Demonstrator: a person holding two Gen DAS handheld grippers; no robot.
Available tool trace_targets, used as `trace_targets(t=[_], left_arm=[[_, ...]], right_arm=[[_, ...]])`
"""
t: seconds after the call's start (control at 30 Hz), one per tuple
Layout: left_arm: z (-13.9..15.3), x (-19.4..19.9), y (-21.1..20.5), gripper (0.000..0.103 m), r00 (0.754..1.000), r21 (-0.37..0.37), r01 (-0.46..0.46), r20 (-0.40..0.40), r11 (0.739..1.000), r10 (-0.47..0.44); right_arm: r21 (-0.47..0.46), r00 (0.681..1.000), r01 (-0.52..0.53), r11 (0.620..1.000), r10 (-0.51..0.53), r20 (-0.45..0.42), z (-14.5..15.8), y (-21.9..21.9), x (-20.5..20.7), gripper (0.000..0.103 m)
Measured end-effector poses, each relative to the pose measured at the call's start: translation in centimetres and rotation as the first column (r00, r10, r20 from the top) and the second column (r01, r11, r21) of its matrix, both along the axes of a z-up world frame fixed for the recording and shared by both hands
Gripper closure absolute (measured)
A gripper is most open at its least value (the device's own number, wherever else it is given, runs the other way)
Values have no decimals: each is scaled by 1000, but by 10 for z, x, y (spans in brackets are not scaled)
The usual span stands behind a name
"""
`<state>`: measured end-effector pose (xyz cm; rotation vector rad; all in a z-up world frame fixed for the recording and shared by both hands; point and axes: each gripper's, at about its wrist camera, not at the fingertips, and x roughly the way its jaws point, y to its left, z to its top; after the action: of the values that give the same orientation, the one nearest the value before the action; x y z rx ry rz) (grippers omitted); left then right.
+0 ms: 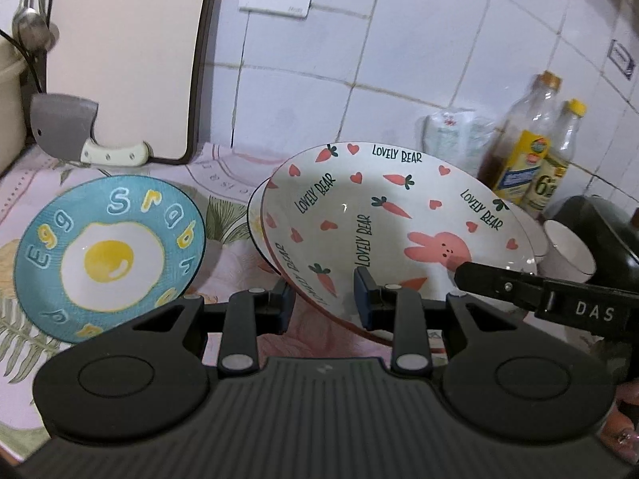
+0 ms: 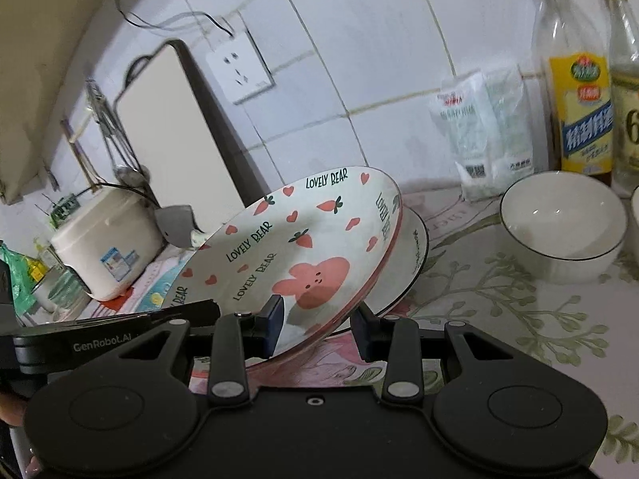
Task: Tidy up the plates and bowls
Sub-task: 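Lift the bunny plate and carry it over the white plate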
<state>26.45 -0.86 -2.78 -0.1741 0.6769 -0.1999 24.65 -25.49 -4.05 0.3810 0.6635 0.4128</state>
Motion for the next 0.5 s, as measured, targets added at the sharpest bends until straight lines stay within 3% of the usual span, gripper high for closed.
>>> trace_targets(t=[0.2, 0.5], left_arm=[[-13, 26, 5, 74, 999, -9, 10, -51, 1000, -11], [-20, 55, 11, 74, 987, -33, 9, -161, 999, -14]], right_arm=[[-16, 996, -6, 1000, 4, -86, -9, 6, 28, 61], [-111, 985, -21, 994, 2, -173, -7, 20, 52, 61]])
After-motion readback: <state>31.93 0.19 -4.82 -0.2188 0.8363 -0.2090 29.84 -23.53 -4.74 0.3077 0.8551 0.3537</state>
